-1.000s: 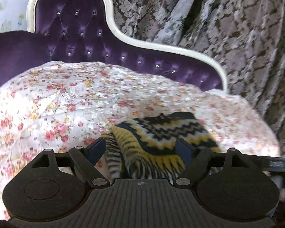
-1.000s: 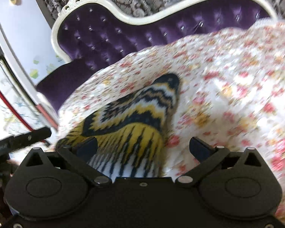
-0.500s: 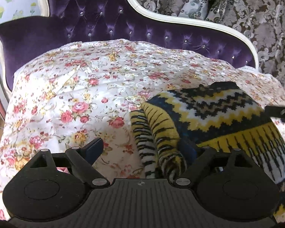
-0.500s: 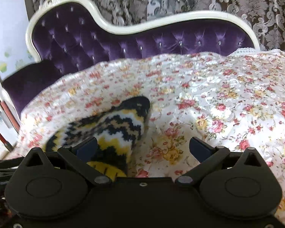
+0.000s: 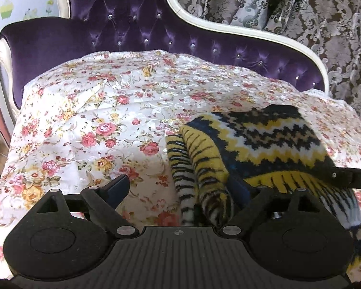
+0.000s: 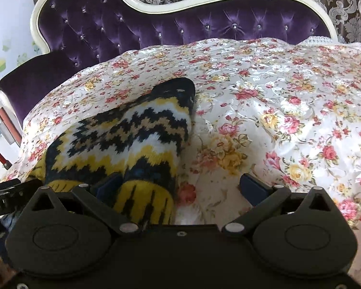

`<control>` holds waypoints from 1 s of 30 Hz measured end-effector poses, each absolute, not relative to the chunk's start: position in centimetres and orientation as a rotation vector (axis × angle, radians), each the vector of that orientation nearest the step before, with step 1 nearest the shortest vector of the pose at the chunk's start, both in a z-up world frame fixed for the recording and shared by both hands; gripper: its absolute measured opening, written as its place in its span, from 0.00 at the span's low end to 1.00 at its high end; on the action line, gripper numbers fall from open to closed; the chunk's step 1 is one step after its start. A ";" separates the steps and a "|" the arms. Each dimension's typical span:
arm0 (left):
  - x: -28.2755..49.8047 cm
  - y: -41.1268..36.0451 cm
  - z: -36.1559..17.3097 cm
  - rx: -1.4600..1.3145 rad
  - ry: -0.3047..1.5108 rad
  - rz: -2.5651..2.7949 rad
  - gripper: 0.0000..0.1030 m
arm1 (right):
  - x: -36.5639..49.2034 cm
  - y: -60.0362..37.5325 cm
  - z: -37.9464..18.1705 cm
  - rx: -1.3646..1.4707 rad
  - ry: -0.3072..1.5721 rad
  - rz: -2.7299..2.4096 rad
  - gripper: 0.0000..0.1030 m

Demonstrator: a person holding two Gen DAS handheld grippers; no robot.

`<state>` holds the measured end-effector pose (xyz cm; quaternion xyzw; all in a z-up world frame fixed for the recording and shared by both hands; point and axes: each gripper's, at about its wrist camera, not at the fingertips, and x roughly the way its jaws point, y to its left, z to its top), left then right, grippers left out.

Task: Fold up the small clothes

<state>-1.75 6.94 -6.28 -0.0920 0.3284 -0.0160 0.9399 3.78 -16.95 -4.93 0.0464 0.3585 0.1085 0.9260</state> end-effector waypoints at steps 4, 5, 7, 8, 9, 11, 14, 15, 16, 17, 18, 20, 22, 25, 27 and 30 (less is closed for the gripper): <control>-3.5 6.9 -6.0 -0.202 0.660 -0.031 0.86 | 2.0 -17.0 -4.5 0.094 0.733 0.244 0.99; -3.9 6.9 -6.0 -0.206 0.658 -0.028 0.86 | 1.5 -17.0 -4.4 0.094 0.736 0.248 0.99; -4.7 6.7 -5.8 -0.204 0.654 -0.018 0.86 | 0.6 -17.2 -4.3 0.102 0.739 0.254 0.99; -5.1 6.6 -5.7 -0.198 0.650 -0.008 0.86 | 0.2 -17.2 -4.2 0.105 0.744 0.261 0.99; -5.6 6.4 -5.5 -0.187 0.648 0.004 0.86 | -0.2 -17.2 -4.2 0.105 0.748 0.266 0.99; -6.2 6.1 -5.2 -0.166 0.647 0.025 0.86 | -1.1 -17.2 -4.1 0.100 0.760 0.276 0.99; -7.1 5.4 -4.6 -0.117 0.651 0.079 0.86 | -2.3 -17.1 -4.0 0.081 0.771 0.287 0.99; -7.4 5.0 -4.3 -0.094 0.653 0.100 0.86 | -2.8 -17.0 -3.9 0.075 0.767 0.287 1.00; -7.7 4.7 -4.1 -0.076 0.650 0.116 0.86 | -3.3 -17.0 -3.7 0.070 0.761 0.287 0.99; -8.0 4.5 -3.9 -0.065 0.645 0.124 0.86 | -3.9 -17.0 -3.4 0.061 0.752 0.289 1.00; -8.3 4.3 -3.6 -0.056 0.639 0.131 0.86 | -4.3 -16.9 -3.1 0.053 0.741 0.289 1.00; -8.8 3.9 -3.0 -0.045 0.632 0.142 0.86 | -5.3 -16.9 -2.6 0.038 0.711 0.282 1.00; -9.2 3.5 -2.4 -0.038 0.633 0.154 0.86 | -6.1 -17.1 -1.9 0.039 0.683 0.279 1.00; -9.7 3.0 -1.8 -0.022 0.644 0.170 0.86 | -7.0 -17.4 -1.1 0.058 0.649 0.281 1.00; -10.1 2.6 -1.6 -0.010 0.656 0.184 0.86 | -7.5 -17.5 -0.6 0.058 0.629 0.283 0.99; -10.6 2.2 -1.3 0.004 0.656 0.165 0.86 | -8.3 -17.4 0.1 0.036 0.595 0.280 1.00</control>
